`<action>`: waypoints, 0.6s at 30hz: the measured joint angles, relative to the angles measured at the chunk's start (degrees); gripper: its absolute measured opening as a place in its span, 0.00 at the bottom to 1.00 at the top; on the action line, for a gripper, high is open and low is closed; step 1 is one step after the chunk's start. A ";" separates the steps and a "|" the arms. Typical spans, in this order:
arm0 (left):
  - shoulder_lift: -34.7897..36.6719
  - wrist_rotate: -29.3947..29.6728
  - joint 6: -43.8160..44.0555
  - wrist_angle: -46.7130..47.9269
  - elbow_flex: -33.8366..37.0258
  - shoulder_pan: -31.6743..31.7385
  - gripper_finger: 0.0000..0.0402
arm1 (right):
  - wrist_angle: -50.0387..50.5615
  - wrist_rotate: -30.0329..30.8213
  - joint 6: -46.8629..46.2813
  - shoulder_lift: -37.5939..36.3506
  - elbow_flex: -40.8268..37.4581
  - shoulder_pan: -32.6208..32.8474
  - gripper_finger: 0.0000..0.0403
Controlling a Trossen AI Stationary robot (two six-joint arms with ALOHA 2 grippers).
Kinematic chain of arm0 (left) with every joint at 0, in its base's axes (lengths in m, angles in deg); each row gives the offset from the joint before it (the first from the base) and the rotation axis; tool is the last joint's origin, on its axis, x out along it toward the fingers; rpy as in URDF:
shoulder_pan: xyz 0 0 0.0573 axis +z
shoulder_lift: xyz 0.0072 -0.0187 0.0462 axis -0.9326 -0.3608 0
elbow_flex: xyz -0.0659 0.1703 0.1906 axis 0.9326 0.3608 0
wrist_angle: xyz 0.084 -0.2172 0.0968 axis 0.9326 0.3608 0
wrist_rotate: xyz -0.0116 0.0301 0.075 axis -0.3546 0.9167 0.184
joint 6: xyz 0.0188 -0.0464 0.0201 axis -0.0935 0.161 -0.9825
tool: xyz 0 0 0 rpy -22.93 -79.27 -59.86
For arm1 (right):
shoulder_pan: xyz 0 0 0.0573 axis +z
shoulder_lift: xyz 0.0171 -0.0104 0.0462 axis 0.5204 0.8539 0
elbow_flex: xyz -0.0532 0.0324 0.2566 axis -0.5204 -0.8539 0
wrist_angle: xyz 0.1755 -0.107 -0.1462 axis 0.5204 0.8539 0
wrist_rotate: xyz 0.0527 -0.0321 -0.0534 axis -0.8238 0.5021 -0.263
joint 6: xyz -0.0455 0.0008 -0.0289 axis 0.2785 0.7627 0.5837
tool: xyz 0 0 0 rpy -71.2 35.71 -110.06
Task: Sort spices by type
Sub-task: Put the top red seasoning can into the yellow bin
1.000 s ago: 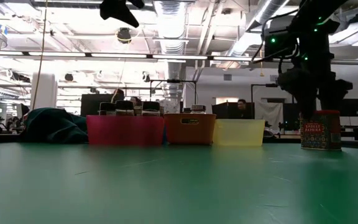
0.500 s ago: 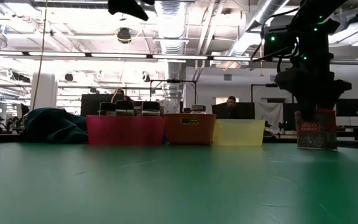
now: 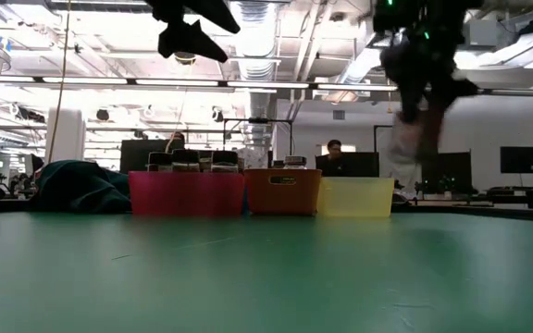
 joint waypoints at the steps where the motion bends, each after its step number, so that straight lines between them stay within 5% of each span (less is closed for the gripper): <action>1: 0.06 0.08 -0.06 -0.19 0.00 0.02 0.67 | 0.18 -0.04 0.69 0.26 1.86 0.13 0.60; 9: 0.06 0.46 -3.30 -2.62 0.02 1.07 0.67 | 4.93 4.72 14.43 10.69 19.27 -2.70 0.60; 18: 1.15 -0.22 -2.38 -2.14 0.04 0.81 0.67 | 5.21 9.66 45.22 30.02 32.15 -10.47 0.60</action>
